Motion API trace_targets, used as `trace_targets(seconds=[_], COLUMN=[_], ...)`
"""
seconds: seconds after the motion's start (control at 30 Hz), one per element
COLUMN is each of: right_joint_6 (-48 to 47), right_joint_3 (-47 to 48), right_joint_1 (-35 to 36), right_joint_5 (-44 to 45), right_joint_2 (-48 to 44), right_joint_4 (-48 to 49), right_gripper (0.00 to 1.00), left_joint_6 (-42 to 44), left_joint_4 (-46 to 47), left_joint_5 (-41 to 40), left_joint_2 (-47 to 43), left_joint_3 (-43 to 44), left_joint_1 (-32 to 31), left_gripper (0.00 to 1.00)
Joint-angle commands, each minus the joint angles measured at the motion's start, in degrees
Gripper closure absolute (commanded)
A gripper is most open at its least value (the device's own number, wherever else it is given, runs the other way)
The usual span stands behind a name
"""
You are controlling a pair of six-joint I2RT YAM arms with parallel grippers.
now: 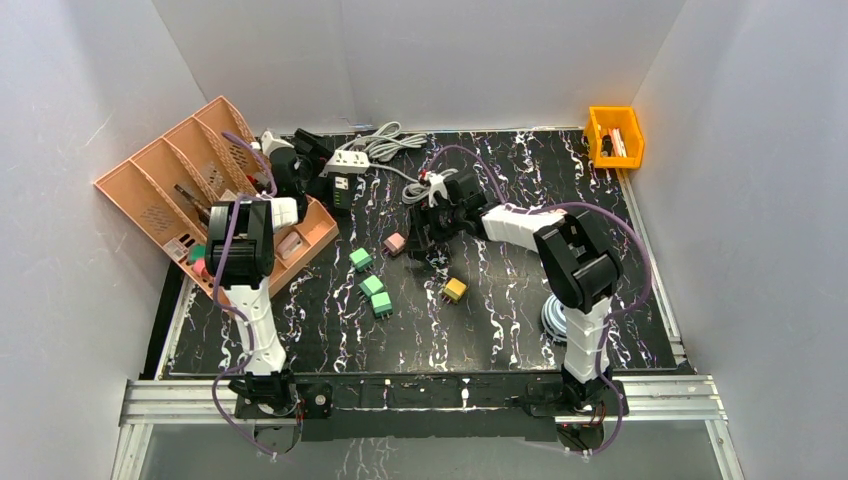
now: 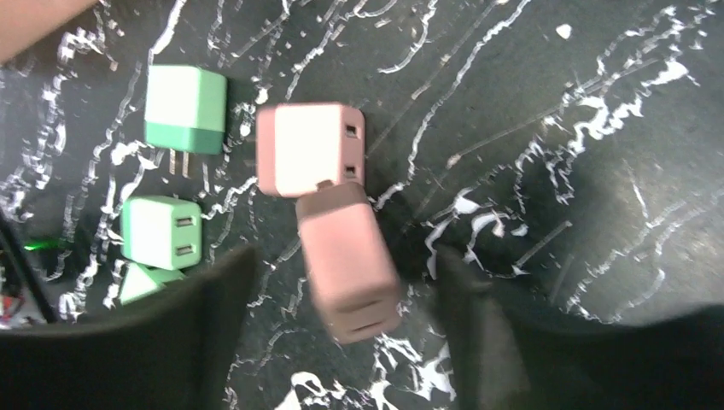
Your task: Pull the plug off the socket
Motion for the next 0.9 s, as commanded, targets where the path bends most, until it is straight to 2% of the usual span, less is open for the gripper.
trace_targets(seconds=[0.0,0.1,0.17,0.23,0.33,0.37,0.47,0.57,0.63,0.87], right_joint_6=[-2.8,-2.6,0.5,4.4,8.2,9.2,12.9,14.9,15.2,14.4], right_joint_3=[-1.3,-2.1,-4.6,-7.2,-9.7,-10.9,-14.3,-15.8,-16.5,-15.5], right_joint_1=[-1.3,-5.1,-8.6,-12.6,-17.1,-18.4,-21.2,-22.3,-22.3,-22.3], right_joint_5=[3.6,4.4,6.7,13.1,23.3,26.1,32.9,34.4,33.4,30.5], right_joint_2=[-7.6,-15.9,-21.6,-26.8,-31.7,-32.9,-35.6,-36.0,-35.6,-33.4], right_joint_4=[-1.5,-1.0,2.7,5.7,4.1,3.9,2.3,-0.4,-1.2,-3.4], right_gripper=[0.02,0.02,0.02,0.02,0.02,0.02,0.02,0.02,0.02,0.02], left_joint_6=[0.9,1.7,2.5,4.5,11.0,14.8,23.9,24.6,23.9,20.8], left_joint_4=[2.3,1.4,0.8,-0.5,-7.7,-12.2,-26.9,-41.1,-46.3,-54.5], left_joint_5=[4.3,9.0,12.3,15.2,14.9,11.9,-5.3,-17.8,-26.3,-29.6], left_joint_2=[-5.8,-7.1,-7.7,-8.3,-10.6,-11.9,-14.6,-14.3,-14.0,-10.1], left_joint_3=[0.9,1.5,1.9,2.6,3.8,4.4,8.3,14.5,16.0,18.2], left_joint_1=[4.2,4.2,4.0,3.5,1.3,0.2,-4.1,-4.8,-4.7,-2.7], left_gripper=[0.02,0.02,0.02,0.02,0.02,0.02,0.02,0.02,0.02,0.02])
